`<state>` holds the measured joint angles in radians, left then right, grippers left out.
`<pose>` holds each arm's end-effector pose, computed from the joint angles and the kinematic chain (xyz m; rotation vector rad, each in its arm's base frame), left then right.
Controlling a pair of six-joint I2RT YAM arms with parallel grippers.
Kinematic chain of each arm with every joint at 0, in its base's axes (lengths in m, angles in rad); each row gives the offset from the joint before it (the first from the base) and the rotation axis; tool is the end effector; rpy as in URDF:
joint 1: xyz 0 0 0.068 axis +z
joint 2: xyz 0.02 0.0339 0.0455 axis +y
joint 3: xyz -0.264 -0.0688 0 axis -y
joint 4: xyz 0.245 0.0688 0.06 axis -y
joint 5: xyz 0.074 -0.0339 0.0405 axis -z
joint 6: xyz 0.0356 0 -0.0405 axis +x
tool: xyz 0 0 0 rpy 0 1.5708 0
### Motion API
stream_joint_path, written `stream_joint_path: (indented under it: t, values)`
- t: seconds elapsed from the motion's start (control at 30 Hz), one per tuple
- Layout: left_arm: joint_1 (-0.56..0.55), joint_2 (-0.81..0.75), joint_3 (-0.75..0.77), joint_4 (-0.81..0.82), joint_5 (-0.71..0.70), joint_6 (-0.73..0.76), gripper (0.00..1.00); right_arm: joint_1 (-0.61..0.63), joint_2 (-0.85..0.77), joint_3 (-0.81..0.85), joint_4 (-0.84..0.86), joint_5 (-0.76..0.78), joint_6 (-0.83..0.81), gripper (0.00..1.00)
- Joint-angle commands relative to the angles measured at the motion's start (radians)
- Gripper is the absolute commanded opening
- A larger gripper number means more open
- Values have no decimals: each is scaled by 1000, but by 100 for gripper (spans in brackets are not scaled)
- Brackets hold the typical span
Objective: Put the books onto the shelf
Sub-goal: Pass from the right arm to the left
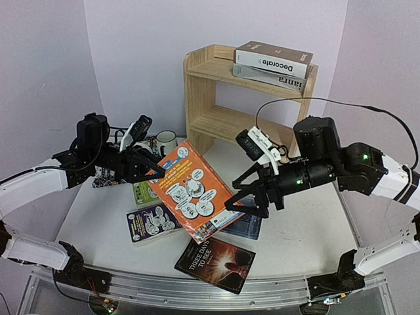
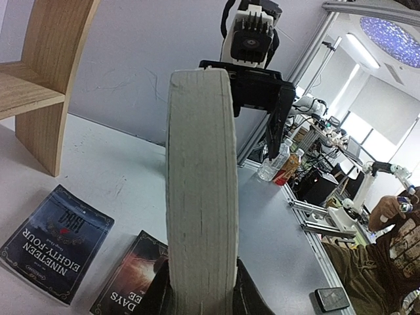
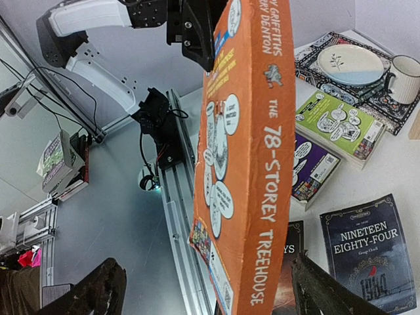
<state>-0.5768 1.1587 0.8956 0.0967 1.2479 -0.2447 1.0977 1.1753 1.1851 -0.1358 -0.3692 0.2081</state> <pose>0.1916 -0.1649 0.3355 1.2582 1.4547 -1.6391 0.1112 0.2453 0.4060 -1.0638 1.5289 1.2566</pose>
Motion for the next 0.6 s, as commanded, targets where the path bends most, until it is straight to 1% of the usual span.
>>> stream_joint_path:
  t: [0.0, 0.07, 0.13, 0.37, 0.4, 0.43, 0.47, 0.5, 0.57]
  values:
    - [-16, -17, 11, 57, 73, -10, 0, 0, 16, 56, -57, 0, 13, 82]
    - [-20, -16, 9, 57, 78, -10, 0, 0, 24, 57, -69, -2, 11, 74]
    - [-23, -17, 5, 57, 78, -8, 0, -1, 31, 56, -75, -5, 11, 70]
    - [-43, -26, 0, 55, 89, -3, 0, 0, 75, 64, -91, -44, 14, 66]
    - [-45, -26, 1, 55, 98, -2, 0, 0, 83, 67, -93, -51, 14, 60]
    - [-48, -27, 2, 55, 104, 0, 0, -1, 91, 70, -94, -61, 14, 51]
    - [-49, -29, 2, 55, 106, 2, 0, -1, 99, 75, -96, -71, 15, 44]
    - [-49, -33, 2, 56, 105, 4, 0, -1, 107, 78, -97, -80, 16, 42]
    - [-49, -37, 5, 55, 102, 9, 0, 0, 118, 86, -100, -95, 19, 41]
